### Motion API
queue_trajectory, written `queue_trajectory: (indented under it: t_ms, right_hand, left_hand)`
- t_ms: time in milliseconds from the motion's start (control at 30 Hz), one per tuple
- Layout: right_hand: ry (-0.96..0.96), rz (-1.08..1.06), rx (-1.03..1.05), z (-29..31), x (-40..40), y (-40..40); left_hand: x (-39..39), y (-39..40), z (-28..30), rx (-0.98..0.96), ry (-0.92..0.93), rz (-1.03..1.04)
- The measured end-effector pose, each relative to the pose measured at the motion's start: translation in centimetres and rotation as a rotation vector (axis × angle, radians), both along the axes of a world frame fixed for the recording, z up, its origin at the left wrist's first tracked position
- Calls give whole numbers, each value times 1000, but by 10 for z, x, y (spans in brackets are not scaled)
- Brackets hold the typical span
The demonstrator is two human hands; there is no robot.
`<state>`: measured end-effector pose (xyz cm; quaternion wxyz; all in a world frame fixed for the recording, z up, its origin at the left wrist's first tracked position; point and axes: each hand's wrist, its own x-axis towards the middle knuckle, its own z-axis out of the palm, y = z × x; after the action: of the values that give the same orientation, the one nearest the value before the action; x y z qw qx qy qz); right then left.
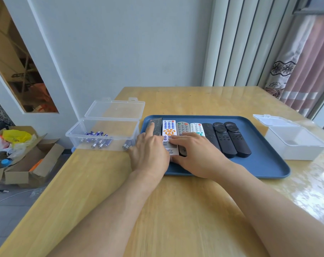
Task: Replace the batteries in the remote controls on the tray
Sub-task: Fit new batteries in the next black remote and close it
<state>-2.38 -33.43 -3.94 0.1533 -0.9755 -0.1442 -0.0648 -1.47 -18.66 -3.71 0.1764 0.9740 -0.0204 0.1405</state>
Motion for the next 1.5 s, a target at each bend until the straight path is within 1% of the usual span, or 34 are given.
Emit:
queue_trajectory:
  t_ms: [200, 400, 567, 700, 800, 867, 967, 1100, 1200, 1233, 1400, 1500]
  right_hand:
    - [-16, 13, -17, 0, 0, -1]
    - [-69, 32, -91, 0, 1, 1]
    - [-93, 63, -81, 4, -5, 2]
    - [-105, 98, -116, 16, -12, 2]
    - [-156, 127, -160, 22, -17, 4]
    - [-176, 141, -170, 23, -18, 4]
    - [-178, 148, -171, 27, -19, 2]
    - [-160, 189, -198, 31, -24, 5]
    - [-200, 185, -123, 32, -25, 6]
    - [-182, 179, -109, 33, -25, 5]
    - [-69, 192, -203, 35, -29, 13]
    - [5, 189, -199, 34, -31, 17]
  left_hand:
    - [-1, -1, -1, 7, 40, -50]
    - [0, -1, -7, 17, -9, -68]
    - [3, 3, -4, -131, -10, -81]
    - [1, 6, 4, -448, -5, -82]
    - [4, 11, 8, -637, -64, -40]
    - [9, 14, 5, -727, -109, -36]
    - [13, 15, 1, -856, -114, -64]
    - [19, 15, -1, -915, -88, -66]
    - [20, 16, -2, -916, -47, -57]
    - [20, 15, -2, -913, -33, -55]
    - [20, 15, -3, -927, -13, -66]
    - [22, 16, -4, -947, -15, -62]
